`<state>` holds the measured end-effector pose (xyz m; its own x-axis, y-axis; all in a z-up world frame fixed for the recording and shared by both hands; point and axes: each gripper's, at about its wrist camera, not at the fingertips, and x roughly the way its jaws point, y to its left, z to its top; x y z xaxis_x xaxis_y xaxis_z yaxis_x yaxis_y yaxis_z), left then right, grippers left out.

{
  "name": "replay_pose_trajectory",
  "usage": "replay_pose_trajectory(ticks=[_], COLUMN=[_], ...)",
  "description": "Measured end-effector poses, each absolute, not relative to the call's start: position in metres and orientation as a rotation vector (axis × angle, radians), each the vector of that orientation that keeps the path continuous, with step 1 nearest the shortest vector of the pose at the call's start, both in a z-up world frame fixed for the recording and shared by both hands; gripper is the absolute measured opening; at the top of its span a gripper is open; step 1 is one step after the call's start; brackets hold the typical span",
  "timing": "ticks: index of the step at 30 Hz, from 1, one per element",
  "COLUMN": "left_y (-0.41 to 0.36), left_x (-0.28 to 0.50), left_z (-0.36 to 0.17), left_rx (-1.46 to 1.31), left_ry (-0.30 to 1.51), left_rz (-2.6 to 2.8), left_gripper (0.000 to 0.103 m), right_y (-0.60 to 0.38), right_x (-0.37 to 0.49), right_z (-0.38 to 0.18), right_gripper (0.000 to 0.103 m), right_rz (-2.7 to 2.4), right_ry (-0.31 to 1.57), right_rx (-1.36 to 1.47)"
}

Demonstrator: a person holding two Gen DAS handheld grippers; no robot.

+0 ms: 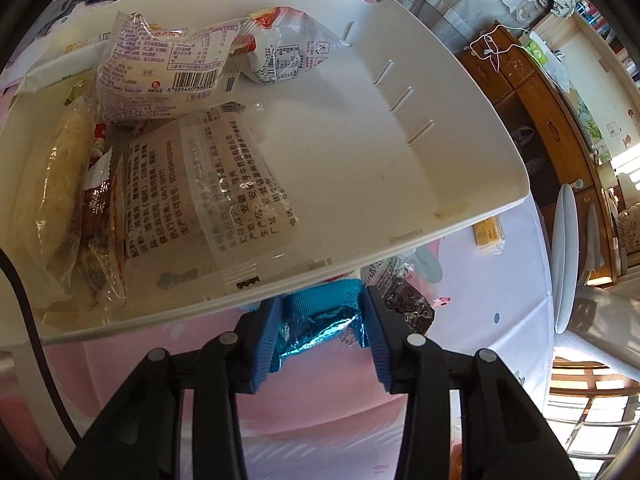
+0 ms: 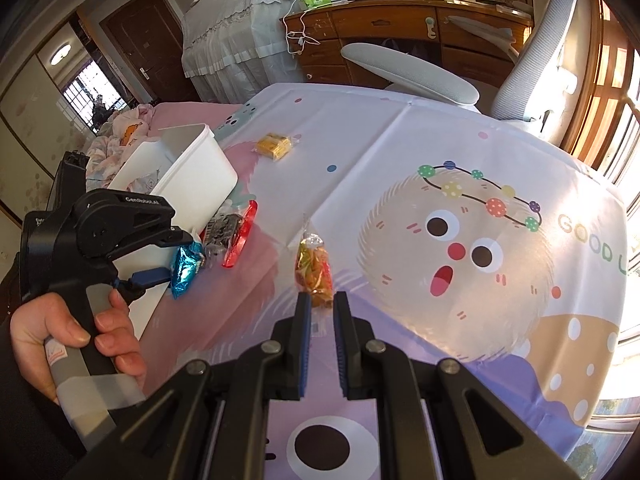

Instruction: Organize snacks

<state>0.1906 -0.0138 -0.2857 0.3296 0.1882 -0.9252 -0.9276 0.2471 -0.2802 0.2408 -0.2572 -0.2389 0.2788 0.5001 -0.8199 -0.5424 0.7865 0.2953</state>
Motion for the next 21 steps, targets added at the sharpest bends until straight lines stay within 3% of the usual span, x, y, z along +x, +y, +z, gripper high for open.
replay_pose_trajectory(ticks=[7, 21], left_y=[-0.009, -0.029], left_x=[0.181, 0.136], left_z=[-0.276, -0.266], left_rx=[-0.994, -0.902], left_ry=[0.903, 1.059], left_rz=[0.872, 0.65], left_gripper=[0.01, 0.003], right_y=[-0.259, -0.269], right_x=[0.236, 0.207], right_z=[-0.232, -0.215], right_gripper=[0.011, 0.011], right_rz=[0.693, 0.674], right_ry=[1.067, 1.032], right_rx=[-0.041, -0.008])
